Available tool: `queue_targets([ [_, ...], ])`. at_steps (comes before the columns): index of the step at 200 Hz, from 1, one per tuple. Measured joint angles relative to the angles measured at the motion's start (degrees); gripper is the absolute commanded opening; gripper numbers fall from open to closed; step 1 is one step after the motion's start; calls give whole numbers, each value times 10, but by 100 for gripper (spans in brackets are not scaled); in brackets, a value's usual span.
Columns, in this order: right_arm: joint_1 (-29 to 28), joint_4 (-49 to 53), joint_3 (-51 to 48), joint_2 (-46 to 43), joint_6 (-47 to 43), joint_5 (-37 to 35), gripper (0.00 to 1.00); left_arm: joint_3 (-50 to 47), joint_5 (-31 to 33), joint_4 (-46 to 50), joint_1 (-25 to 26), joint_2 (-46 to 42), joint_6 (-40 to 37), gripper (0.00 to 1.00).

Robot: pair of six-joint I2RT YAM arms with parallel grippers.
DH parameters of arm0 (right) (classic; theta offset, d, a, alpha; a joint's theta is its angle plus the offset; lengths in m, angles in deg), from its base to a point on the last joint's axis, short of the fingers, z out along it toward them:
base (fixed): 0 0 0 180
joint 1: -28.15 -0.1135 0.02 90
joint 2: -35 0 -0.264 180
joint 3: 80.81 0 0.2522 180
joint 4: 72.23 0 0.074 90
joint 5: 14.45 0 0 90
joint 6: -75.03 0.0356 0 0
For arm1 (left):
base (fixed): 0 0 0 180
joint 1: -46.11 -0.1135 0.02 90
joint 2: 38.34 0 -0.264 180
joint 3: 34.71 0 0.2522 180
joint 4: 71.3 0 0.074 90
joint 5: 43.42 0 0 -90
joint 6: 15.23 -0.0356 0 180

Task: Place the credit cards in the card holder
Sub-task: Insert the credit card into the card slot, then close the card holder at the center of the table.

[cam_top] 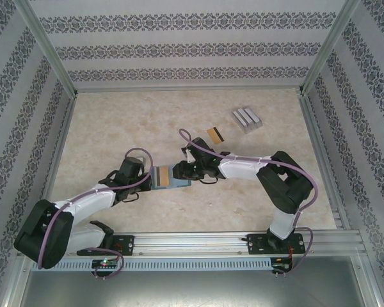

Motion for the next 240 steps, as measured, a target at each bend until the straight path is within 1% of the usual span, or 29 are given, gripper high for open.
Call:
queue_targets([
  [14,10,25,-2,-16,-20,-18,43,0,-2,1,0,10,-5,14],
  [26,19,45,-2,-24,-36,-38,44,0,-2,1,0,15,-7,17],
  [35,22,61,1,-26,-45,-50,45,0,-3,2,0,15,-9,23],
  [46,24,80,7,-23,-57,-67,46,0,-3,2,0,15,-11,34],
  [54,21,96,16,-17,-61,-78,52,1,-3,3,0,15,-16,41],
  [65,12,117,35,-7,-73,-98,60,2,-5,4,0,15,-16,46],
  [83,-12,148,82,25,-86,-134,63,2,-15,3,0,15,-19,52],
  [114,-37,165,133,73,-90,-167,64,2,-28,3,0,4,-20,56],
  [131,-39,175,142,87,-89,-187,59,2,-35,3,0,2,-20,63],
  [144,-39,180,145,90,-87,-206,58,2,-46,3,0,2,-19,70],
  [156,-39,181,142,89,-87,-223,57,1,-64,-1,0,5,-19,72],
  [166,-39,177,131,85,-86,-235,57,1,-75,-7,0,10,-19,73],
  [176,-39,178,117,75,-86,-248,50,2,-77,-12,-1,15,-19,72],
  [193,-35,183,96,58,-85,-255,41,6,-77,-14,-1,24,-19,69],
  [203,-26,181,84,50,-86,-253,33,12,-77,-13,-1,32,-17,68],
  [216,-14,172,68,41,-84,-245,27,21,-80,-12,-1,43,-17,67],
  [240,2,138,36,22,-74,-221,19,41,-89,-10,-1,66,-16,63],
])
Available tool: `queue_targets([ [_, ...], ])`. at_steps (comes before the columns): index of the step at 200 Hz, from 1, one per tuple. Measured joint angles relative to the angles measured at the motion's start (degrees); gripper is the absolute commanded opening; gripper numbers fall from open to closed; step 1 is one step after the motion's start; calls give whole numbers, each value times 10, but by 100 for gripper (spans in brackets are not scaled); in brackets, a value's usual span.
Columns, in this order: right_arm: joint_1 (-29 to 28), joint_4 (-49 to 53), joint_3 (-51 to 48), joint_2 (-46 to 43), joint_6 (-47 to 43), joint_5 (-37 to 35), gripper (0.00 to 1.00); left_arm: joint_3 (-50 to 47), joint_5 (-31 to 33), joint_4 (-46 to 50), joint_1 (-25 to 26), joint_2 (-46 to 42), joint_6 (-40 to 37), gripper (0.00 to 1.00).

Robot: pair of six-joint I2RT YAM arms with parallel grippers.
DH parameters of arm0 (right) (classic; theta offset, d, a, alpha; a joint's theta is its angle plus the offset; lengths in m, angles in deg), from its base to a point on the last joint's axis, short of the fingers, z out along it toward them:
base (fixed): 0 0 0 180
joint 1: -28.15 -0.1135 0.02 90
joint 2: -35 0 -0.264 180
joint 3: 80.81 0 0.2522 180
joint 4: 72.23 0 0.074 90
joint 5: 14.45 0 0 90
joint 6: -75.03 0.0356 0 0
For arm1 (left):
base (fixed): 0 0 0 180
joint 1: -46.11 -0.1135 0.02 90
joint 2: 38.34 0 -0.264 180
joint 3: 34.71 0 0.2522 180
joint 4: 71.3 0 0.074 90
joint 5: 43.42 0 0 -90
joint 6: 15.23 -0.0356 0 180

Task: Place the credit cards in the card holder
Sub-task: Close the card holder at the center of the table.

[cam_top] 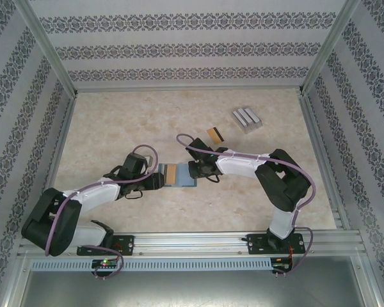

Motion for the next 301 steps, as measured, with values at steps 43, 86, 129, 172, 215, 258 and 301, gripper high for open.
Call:
queue_targets([
  [43,12,-115,-85,-37,4,85,3,21,-9,-4,0,31,35,63],
  [86,19,-218,-130,-37,15,156,0,57,-7,23,-4,72,86,53],
  [129,17,-283,-130,-9,21,186,0,87,-7,69,-5,77,110,41],
  [172,-5,-330,-129,9,42,187,11,94,-10,122,13,20,116,40],
  [215,-3,-386,-160,7,68,177,20,142,46,169,71,16,120,39],
  [258,5,-388,-170,-11,80,151,38,151,71,166,94,51,146,41],
  [301,12,-379,-179,-16,94,129,17,145,79,143,103,53,184,44],
])
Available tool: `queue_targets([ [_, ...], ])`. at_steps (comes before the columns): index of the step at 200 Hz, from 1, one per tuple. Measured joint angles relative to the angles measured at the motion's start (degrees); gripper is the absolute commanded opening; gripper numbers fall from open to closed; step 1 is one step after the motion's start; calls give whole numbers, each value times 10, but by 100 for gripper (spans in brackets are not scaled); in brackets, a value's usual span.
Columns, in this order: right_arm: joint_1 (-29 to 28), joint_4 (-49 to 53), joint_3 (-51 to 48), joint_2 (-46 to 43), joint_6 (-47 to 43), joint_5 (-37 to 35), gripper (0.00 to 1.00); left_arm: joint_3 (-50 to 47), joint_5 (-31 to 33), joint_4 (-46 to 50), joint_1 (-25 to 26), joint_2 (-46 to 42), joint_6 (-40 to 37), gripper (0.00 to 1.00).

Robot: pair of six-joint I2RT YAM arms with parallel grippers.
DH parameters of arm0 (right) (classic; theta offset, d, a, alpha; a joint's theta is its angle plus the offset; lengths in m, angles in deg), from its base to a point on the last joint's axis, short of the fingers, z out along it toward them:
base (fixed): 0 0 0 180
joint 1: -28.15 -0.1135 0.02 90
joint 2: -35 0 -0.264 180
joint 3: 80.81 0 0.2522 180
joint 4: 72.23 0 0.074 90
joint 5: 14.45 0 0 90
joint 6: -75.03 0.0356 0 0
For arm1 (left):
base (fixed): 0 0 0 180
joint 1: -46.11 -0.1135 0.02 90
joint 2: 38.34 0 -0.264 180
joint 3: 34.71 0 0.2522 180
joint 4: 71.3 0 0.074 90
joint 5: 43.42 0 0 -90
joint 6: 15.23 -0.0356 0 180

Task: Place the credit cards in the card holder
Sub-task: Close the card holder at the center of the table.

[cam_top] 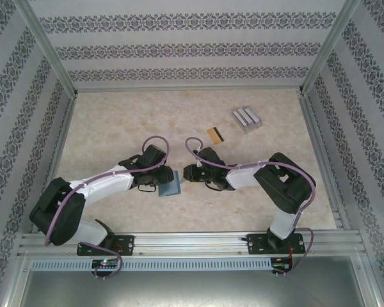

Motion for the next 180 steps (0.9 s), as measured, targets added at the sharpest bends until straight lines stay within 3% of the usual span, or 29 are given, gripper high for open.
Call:
queue_targets([
  [27,3,6,-4,-3,5,0,18,-16,-1,-29,0,3,26,47],
  [47,4,7,-13,-15,15,1,31,-16,-5,-40,0,10,37,47],
  [99,4,4,-21,-26,30,19,16,-16,-18,-67,0,37,50,43],
  [117,4,3,-31,-34,32,24,28,-16,-20,-77,0,41,54,38],
  [135,4,4,-43,-52,32,26,30,-13,-24,-89,0,54,57,30],
  [180,4,6,-48,-80,25,40,5,-12,-38,-131,0,78,67,32],
])
